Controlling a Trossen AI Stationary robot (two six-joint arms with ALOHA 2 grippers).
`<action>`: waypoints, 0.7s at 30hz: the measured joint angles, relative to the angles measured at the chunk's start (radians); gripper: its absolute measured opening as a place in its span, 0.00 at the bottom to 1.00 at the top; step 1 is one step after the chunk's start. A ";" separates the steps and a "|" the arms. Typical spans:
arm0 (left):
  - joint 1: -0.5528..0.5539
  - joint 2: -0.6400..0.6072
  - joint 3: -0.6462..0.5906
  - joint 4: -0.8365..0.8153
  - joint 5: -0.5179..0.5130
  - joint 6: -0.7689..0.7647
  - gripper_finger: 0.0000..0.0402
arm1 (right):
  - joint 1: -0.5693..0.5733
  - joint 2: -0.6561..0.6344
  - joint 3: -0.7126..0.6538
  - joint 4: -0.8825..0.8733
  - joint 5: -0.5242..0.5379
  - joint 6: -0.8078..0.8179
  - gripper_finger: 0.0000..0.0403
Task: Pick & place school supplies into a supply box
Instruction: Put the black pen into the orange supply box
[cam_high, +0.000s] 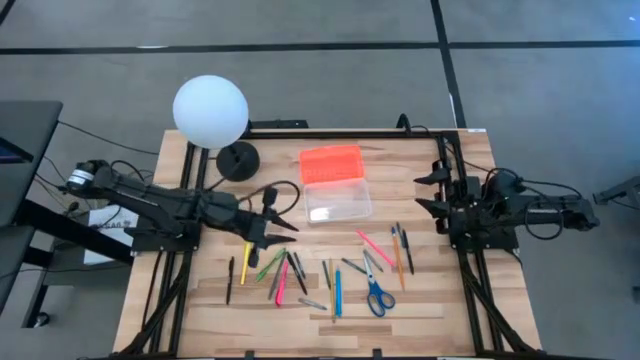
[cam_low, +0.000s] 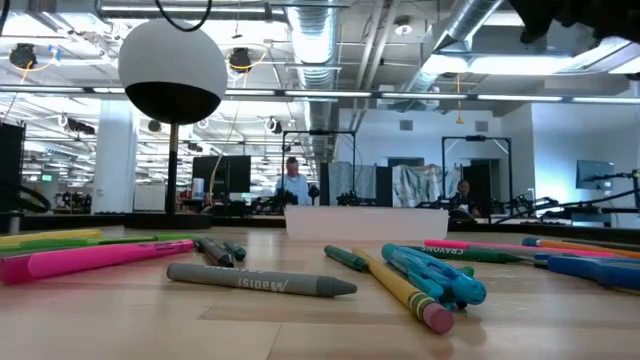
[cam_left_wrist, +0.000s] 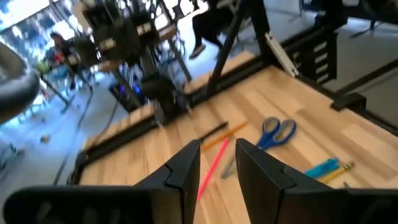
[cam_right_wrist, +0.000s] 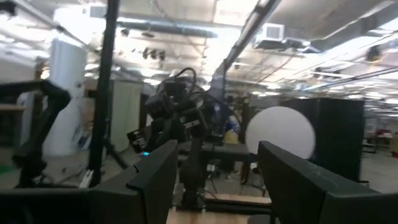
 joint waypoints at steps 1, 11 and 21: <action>-0.014 0.004 0.002 -0.020 -0.031 -0.017 0.24 | 0.011 0.027 0.019 -0.002 -0.005 -0.008 0.54; -0.133 0.007 0.003 -0.250 -0.273 -0.257 0.24 | 0.139 0.328 0.188 -0.159 0.165 -0.068 0.54; -0.232 0.011 -0.120 -0.280 -0.400 -0.431 0.24 | 0.248 0.600 0.301 -0.305 0.568 0.073 0.54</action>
